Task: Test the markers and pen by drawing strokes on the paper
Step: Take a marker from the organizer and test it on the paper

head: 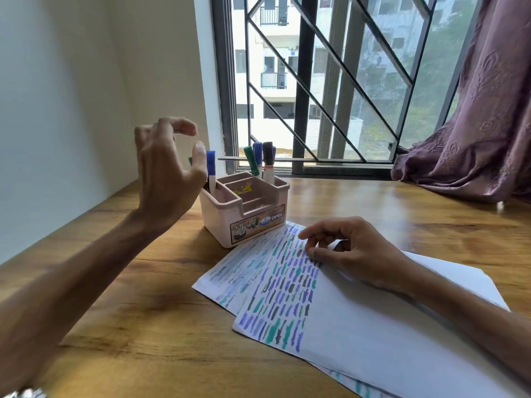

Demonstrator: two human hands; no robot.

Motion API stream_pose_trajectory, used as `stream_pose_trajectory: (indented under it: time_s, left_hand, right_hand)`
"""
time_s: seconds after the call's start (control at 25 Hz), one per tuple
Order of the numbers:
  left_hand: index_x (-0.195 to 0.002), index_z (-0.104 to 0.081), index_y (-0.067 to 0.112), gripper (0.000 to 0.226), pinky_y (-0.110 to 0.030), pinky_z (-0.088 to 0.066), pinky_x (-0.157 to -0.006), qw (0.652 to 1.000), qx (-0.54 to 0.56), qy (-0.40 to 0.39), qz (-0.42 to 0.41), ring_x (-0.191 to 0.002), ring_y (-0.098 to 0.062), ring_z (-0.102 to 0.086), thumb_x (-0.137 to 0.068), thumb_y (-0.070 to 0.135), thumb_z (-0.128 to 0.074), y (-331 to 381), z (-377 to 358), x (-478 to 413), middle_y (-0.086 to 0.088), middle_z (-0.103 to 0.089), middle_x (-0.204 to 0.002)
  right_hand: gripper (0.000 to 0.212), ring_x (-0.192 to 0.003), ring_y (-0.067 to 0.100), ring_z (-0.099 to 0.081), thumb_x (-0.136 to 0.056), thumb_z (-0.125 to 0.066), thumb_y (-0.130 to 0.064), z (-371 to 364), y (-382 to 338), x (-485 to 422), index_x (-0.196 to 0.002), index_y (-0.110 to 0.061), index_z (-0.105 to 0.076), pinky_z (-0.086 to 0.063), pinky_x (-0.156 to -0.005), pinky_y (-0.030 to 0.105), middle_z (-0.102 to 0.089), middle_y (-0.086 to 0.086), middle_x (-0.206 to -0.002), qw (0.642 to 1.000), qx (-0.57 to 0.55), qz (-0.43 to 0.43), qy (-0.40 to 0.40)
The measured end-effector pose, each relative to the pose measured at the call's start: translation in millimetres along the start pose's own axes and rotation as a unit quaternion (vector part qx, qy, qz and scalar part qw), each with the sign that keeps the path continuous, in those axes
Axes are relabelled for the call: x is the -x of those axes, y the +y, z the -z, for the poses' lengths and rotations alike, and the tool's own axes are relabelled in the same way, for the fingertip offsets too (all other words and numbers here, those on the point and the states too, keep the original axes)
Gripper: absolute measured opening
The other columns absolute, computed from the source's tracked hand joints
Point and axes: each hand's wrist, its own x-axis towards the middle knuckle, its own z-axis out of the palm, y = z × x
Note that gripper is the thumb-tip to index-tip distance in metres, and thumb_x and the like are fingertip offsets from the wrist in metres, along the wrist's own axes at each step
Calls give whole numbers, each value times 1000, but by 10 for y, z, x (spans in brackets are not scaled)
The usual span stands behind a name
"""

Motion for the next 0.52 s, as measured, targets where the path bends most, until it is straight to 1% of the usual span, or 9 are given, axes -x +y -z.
stream_pose_trajectory:
  time_s: [0.08,0.12,0.2,0.28,0.36,0.44,0.52]
  left_hand:
    - [-116,-62,14,30,-40,-50,-88,999,21,-8,41,-104,-19,-54,-94,35,-59,-91,71,28,1,-66,-115]
    - [-118,-61,14,34,-39,-52,-85,997,42,-22,64,-102,-18,-57,-95,40,-59,-132,95,38,0,-66,-116]
    - [-122,-59,13,42,-28,-51,-77,987,86,-79,112,-98,-16,-60,-96,47,-59,-169,114,62,-2,-66,-116]
    - [-125,-58,14,49,-20,-48,-73,975,94,-158,126,-97,-16,-62,-94,52,-63,-180,87,93,1,-65,-114]
    - [-126,-59,16,47,-17,-48,-74,967,87,-214,108,-99,-17,-63,-91,46,-70,-172,41,123,1,-65,-112]
    - [-123,-61,16,42,-14,-47,-76,966,101,-212,111,-100,-17,-65,-89,35,-76,-158,21,124,1,-68,-109]
    - [-120,-62,17,39,-18,-52,-81,961,135,-200,136,-98,-12,-68,-86,30,-79,-161,33,93,5,-70,-103]
  right_hand:
    - [23,-74,10,-70,-89,-78,-3,5,-7,7,-109,-14,-78,-57,-67,22,-79,4,-88,1000,2,1,-1]
    - [23,-74,10,-70,-89,-78,-3,6,-10,12,-109,-14,-79,-57,-67,22,-79,4,-89,1000,2,1,-1]
    - [23,-74,10,-70,-89,-78,-3,6,-6,17,-109,-15,-79,-56,-66,21,-79,3,-88,1000,3,0,-1]
    - [23,-75,11,-71,-89,-78,-5,9,-2,15,-109,-16,-79,-57,-68,21,-79,2,-89,1000,3,-2,-3]
    - [23,-75,11,-72,-89,-78,-5,13,2,12,-109,-17,-79,-59,-69,23,-79,2,-89,1000,5,-1,-2]
    - [23,-75,10,-71,-89,-79,-5,9,4,14,-109,-17,-79,-58,-69,23,-79,3,-90,1000,7,1,-2]
    - [24,-75,10,-71,-89,-79,-5,-1,6,10,-109,-16,-79,-58,-68,22,-79,3,-90,1000,8,3,-3]
